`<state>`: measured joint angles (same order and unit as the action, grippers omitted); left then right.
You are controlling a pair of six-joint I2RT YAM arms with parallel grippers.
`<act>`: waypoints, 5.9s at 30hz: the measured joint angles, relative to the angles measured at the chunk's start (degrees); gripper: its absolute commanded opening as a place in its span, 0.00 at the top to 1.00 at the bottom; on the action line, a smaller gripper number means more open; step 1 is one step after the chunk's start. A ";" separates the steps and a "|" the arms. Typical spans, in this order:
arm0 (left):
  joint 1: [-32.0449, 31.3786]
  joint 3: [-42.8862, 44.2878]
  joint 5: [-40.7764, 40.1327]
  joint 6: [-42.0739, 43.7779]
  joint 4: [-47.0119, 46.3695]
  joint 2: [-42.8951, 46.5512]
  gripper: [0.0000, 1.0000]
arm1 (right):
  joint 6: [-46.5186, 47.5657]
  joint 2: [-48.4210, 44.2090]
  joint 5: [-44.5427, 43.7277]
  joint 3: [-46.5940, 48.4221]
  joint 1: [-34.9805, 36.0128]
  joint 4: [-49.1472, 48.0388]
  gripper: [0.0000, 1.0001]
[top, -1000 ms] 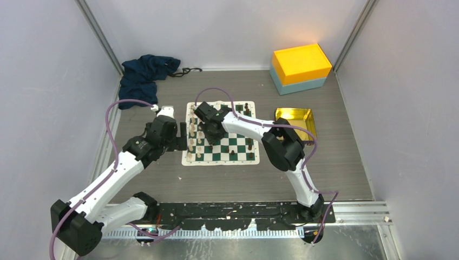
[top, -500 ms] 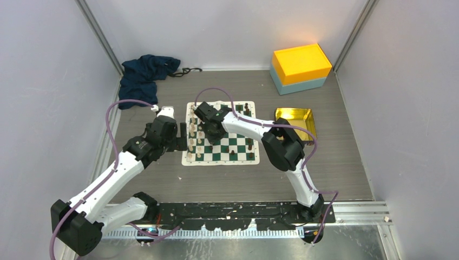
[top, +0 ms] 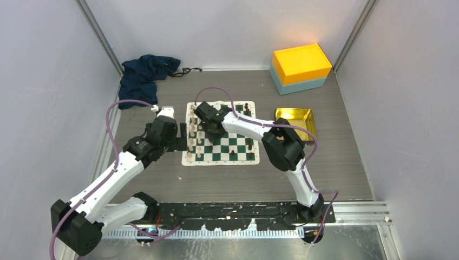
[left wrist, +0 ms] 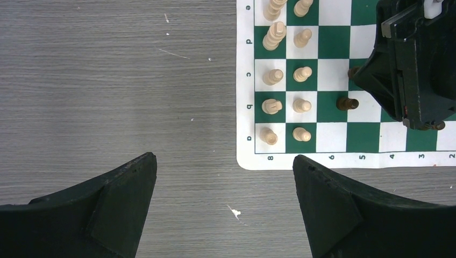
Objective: Set up the chess pieces on the board
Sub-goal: Pick up the chess piece from the chessboard, then place the chess piece on the chessboard, then pick up the chess piece from the chessboard.
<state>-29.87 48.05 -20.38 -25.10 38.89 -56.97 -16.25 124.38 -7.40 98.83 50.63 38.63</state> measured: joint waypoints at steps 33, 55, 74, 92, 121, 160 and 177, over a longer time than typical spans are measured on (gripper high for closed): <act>0.02 0.00 0.52 -0.20 0.00 -0.76 0.02 | 0.26 -12.15 -6.47 -8.17 -8.35 0.94 0.98; 0.04 0.02 0.50 -0.20 0.00 -1.31 0.02 | -2.62 -12.26 -5.14 -13.68 -11.82 0.04 0.98; 0.04 0.02 0.50 -0.17 0.02 -2.16 0.02 | -4.28 -12.26 -2.78 -14.05 -13.68 -1.09 0.98; 0.04 0.02 0.50 -0.17 0.13 -2.82 0.02 | -4.94 -11.13 -1.22 -15.04 -14.38 -2.62 0.98; 0.04 0.02 0.50 -0.17 0.15 -3.45 0.02 | -5.09 -10.01 -0.81 -15.47 -14.86 -2.80 0.75; 0.07 0.02 0.92 -0.17 0.13 -3.43 0.02 | 0.50 -14.47 -1.79 -12.13 -10.78 1.11 0.62; 0.07 0.02 0.94 -0.17 0.09 -3.43 0.02 | 6.51 -16.22 9.35 -12.17 -7.15 4.07 0.55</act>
<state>-29.80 48.07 -19.44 -25.28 38.98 -60.40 -9.74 108.16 1.96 86.65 43.48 42.70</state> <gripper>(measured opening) 0.978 0.440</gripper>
